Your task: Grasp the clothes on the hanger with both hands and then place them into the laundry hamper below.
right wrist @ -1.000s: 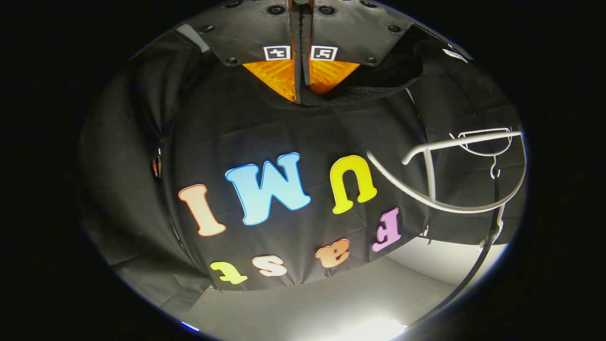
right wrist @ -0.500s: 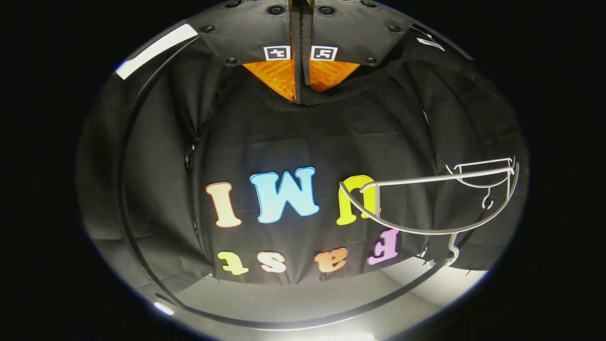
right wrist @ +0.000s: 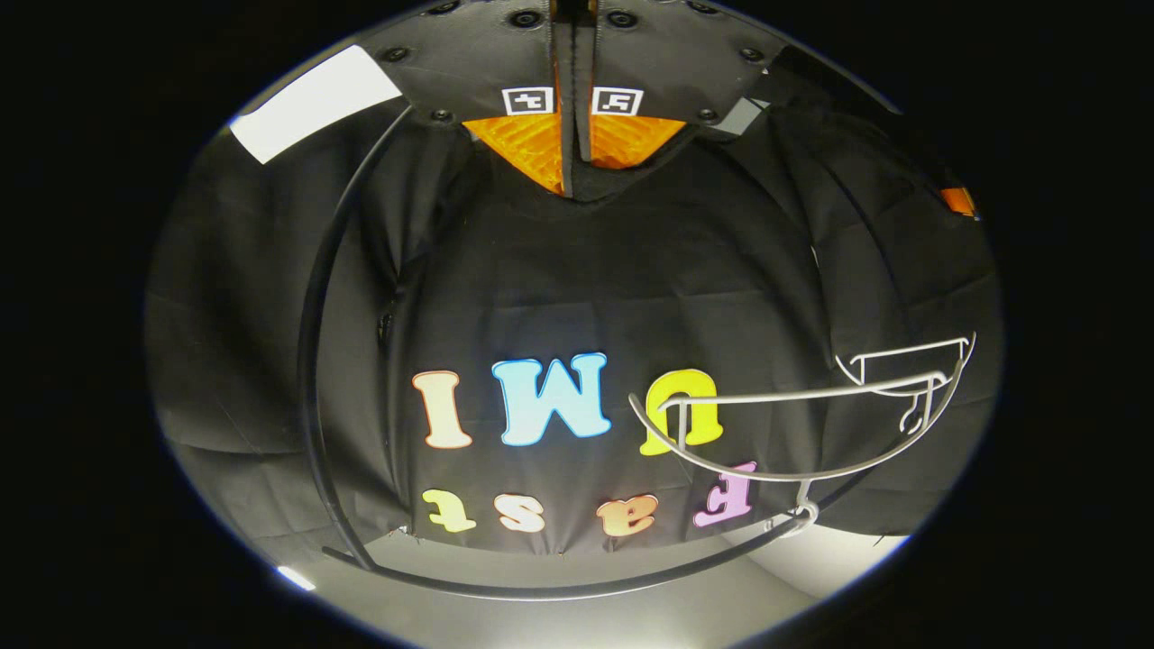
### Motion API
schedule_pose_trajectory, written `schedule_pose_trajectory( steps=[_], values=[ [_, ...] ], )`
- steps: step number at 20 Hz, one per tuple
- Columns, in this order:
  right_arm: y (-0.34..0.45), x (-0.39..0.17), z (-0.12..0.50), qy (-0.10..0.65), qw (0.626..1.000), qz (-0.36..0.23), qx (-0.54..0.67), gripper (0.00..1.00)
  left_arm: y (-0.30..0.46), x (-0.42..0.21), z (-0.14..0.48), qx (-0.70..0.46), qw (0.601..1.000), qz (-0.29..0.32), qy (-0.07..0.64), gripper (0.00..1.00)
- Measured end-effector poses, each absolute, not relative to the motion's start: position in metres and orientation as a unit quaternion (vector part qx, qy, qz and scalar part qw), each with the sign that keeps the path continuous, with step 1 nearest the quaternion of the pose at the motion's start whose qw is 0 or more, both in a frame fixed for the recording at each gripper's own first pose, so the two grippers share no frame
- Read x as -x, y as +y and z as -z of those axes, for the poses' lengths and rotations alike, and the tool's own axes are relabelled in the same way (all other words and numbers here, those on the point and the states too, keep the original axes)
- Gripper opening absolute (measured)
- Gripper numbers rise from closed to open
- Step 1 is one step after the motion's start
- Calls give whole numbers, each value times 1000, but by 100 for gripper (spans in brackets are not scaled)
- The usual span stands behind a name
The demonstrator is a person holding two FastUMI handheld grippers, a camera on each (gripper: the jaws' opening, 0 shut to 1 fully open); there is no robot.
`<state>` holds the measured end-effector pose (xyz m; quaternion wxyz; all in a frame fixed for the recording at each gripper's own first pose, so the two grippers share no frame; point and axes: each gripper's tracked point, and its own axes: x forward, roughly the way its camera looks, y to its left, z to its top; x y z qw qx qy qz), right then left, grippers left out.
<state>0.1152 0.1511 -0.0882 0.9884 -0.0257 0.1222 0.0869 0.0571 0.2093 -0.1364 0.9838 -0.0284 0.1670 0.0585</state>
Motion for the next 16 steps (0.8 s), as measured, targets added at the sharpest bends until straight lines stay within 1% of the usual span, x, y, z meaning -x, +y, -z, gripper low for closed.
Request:
schedule_pose_trajectory(
  steps=[1, 2, 3, 5, 8, 13, 16],
  values=[
    [149, -110, 98, 136, 987, -86, 30, 1, 202, -61, 145, 27, 983, -48, 176, 1],
    [147, -106, 110, 152, 984, -85, 32, 5, 194, -63, 154, 24, 982, -40, 185, 1],
    [146, -102, 120, 167, 982, -84, 33, 5, 187, -66, 163, 23, 981, -32, 192, 1],
    [140, -91, 144, 193, 977, -82, 31, 0, 177, -72, 183, 23, 976, -18, 214, 1],
    [139, -82, 177, 233, 969, -82, 23, 2, 158, -76, 215, 22, 970, -4, 243, 1],
    [138, -75, 242, 310, 948, -76, 0, 2, 144, -86, 265, 0, 956, 5, 292, 0],
    [140, -69, 277, 345, 936, -75, -1, 2, 130, -86, 289, 6, 950, 19, 312, 1]
  ],
)
